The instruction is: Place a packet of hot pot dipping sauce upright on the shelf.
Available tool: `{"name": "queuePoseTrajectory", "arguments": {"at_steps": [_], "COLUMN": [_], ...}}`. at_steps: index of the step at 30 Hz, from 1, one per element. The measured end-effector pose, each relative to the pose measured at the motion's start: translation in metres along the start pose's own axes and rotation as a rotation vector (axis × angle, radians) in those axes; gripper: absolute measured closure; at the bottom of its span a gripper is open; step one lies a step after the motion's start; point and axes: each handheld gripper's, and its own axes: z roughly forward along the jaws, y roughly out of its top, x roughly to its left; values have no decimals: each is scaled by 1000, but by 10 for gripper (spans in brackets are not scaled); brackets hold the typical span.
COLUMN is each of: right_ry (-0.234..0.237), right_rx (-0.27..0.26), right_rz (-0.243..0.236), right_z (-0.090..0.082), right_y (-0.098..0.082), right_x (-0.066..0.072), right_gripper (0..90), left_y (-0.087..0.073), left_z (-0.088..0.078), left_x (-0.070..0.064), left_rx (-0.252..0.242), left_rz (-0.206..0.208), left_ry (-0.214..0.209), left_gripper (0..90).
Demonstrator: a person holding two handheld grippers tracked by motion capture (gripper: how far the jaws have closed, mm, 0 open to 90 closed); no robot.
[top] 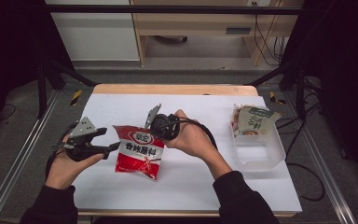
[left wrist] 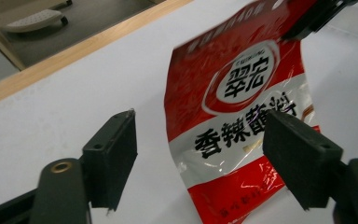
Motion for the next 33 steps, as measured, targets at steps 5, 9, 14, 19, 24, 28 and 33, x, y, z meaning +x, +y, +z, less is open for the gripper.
{"name": "queuePoseTrajectory", "arguments": {"at_steps": [5,9,14,19,24,28,33], "right_ry": [4,5,7,7,7,11,8], "right_rx": [5,6,9,5,4,-1,-12], "right_rz": [-6,-7,3,-3,15,11,6], "right_z": [-3,-4,-6,-10,-17,-25,-37], "right_y": [3,5,6,7,6,9,13], "right_x": [0,-1,-3,-2,-2,-2,-3], "right_gripper": [900,899,899,900,900,900,900], "left_y": [-13,-17,-26,-36,-47,-52,-59], "left_z": [4,5,4,4,1,1,4], "left_x": [5,8,10,15,20,22,23], "left_rx": [8,30,33,26,-8,-9,2], "left_rz": [-41,-48,-60,-91,-116,-121,-132], "left_ry": [4,16,27,47,78,90,85], "left_gripper": [170,139,124,111,99,94,94]}}
